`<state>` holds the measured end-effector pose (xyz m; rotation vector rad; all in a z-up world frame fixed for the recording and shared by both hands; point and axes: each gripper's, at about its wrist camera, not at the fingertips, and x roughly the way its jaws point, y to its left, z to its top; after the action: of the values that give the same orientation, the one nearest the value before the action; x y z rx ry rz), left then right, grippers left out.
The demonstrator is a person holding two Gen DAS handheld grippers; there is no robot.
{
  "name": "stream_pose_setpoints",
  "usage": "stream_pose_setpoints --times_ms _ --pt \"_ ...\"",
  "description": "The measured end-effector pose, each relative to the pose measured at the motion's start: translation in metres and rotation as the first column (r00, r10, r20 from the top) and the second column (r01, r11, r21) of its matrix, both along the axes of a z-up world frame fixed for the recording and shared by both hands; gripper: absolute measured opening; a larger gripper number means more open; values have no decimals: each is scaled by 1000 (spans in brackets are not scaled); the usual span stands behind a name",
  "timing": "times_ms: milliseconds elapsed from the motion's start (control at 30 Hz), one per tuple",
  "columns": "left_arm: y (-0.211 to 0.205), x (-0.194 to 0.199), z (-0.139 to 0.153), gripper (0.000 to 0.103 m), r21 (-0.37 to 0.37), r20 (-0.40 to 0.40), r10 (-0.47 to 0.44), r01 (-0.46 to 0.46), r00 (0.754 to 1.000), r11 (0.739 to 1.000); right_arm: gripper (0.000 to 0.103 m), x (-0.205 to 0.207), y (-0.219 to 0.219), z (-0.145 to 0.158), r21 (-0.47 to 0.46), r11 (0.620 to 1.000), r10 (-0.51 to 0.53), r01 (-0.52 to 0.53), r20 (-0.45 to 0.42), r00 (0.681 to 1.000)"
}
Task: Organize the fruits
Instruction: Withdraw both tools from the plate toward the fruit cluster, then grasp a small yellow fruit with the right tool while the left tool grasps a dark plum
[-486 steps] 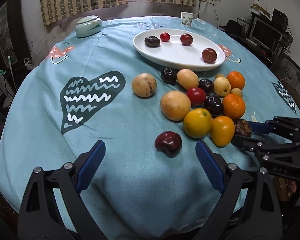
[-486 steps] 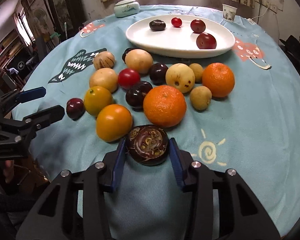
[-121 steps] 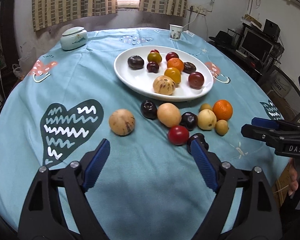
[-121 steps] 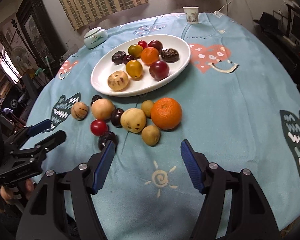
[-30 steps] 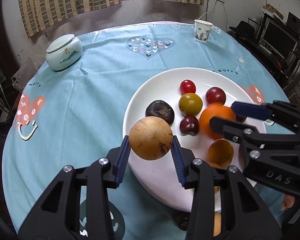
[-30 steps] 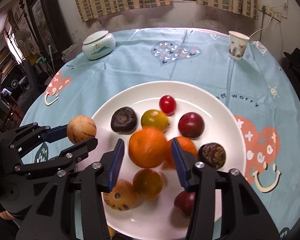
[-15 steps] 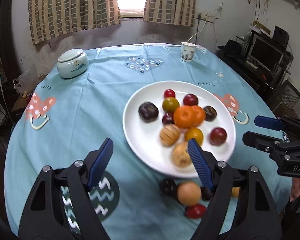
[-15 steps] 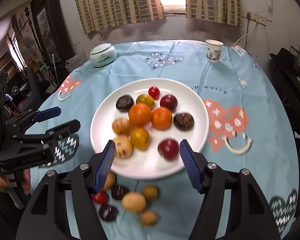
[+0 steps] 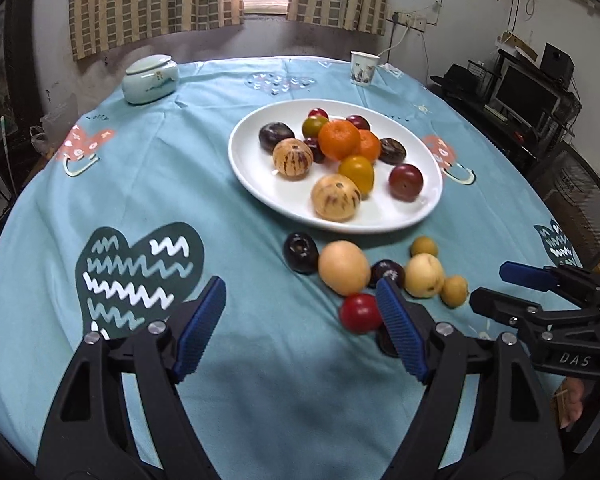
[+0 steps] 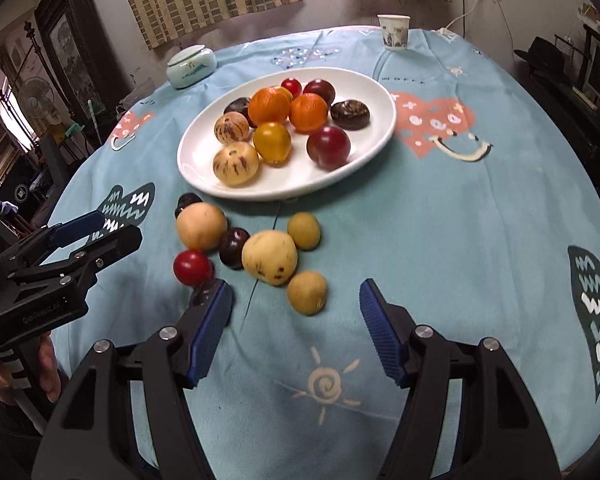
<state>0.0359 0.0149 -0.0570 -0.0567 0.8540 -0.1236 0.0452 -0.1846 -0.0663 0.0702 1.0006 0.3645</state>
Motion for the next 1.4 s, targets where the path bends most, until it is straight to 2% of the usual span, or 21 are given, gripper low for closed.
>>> stream_pose_setpoints --times_ms 367,633,767,800,867,1000,1167,1400 --pt "-1 -11 0 80 -6 -7 0 0 1000 1000 67 -12 -3 5 11 1000 -8 8 6 1000" --pt "-1 -17 -5 83 -8 -25 -2 1 1000 1000 67 -9 -1 -9 -24 999 -24 23 -18 1000" --pt "3 -18 -11 83 -16 -43 7 -8 999 1000 67 -8 -1 -16 -24 1000 -8 9 41 999" --pt "5 -19 -13 83 -18 -48 9 -10 999 1000 61 -6 -1 -19 -18 1000 -7 7 37 999" --pt "6 -19 -16 83 -24 -57 11 -13 998 1000 58 -1 1 -24 3 1000 16 -16 22 1000" --pt "1 -22 -17 83 -47 -72 -15 12 997 999 26 9 10 -36 -15 999 36 -36 -1 999" --pt "-20 -25 -18 83 -36 -80 -75 73 994 997 26 -1 4 -28 3 1000 30 -31 33 999" --pt "-57 -18 -35 83 -11 -119 -131 131 984 991 26 -15 -26 -20 45 999 -19 17 53 998"
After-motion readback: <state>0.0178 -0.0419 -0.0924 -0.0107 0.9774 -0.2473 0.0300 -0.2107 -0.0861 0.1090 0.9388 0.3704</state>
